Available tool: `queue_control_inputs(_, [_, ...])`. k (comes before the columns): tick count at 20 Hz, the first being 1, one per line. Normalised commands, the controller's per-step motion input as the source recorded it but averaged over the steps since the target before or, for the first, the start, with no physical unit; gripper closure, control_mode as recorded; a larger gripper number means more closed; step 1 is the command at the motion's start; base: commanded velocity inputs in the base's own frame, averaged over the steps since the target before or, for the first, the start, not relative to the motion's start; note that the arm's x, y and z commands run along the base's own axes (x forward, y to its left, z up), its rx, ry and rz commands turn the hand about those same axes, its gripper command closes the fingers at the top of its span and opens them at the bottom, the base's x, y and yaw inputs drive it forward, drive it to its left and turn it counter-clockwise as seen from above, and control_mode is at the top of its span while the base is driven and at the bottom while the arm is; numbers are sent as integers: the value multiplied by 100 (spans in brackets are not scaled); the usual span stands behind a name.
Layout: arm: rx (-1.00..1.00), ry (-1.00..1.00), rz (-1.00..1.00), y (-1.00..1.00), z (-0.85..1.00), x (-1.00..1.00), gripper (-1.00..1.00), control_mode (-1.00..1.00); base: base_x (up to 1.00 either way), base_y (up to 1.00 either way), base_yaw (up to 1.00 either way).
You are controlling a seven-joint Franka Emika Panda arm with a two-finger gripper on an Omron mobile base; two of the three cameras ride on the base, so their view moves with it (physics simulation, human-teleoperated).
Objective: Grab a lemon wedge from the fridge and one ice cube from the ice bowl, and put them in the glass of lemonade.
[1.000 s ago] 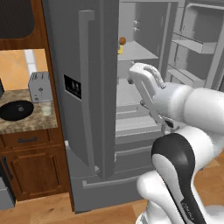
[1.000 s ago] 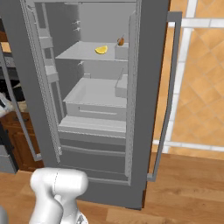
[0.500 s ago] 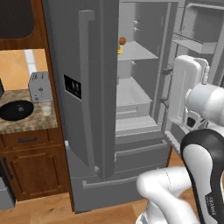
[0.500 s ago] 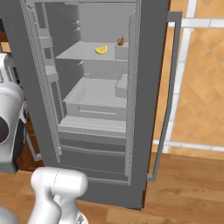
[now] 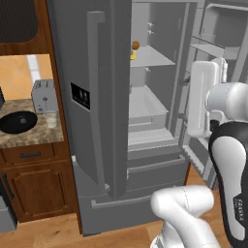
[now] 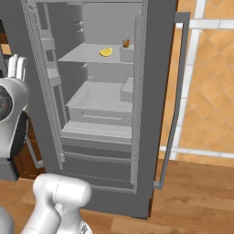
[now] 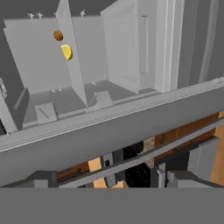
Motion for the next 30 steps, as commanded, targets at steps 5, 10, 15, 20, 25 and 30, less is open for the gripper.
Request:
queue_control_inputs(5, [0, 0, 2, -1, -30, 25, -100, -100, 0, 0, 0])
queue_control_inputs(10, [0, 1, 5, 0, -45, 55, -100, -100, 0, 0, 0])
queue_control_inputs(15, [-3, 0, 11, 20, -19, 59, -100, -100, 0, 0, 0])
queue_control_inputs(20, [-2, 0, 12, 24, 0, 48, -100, -100, 0, 0, 0])
queue_control_inputs(25, [0, 5, 0, 0, -9, 66, -100, -100, 0, 0, 0])
queue_control_inputs(30, [-1, 9, 0, 12, -15, 66, -100, -100, 0, 0, 0])
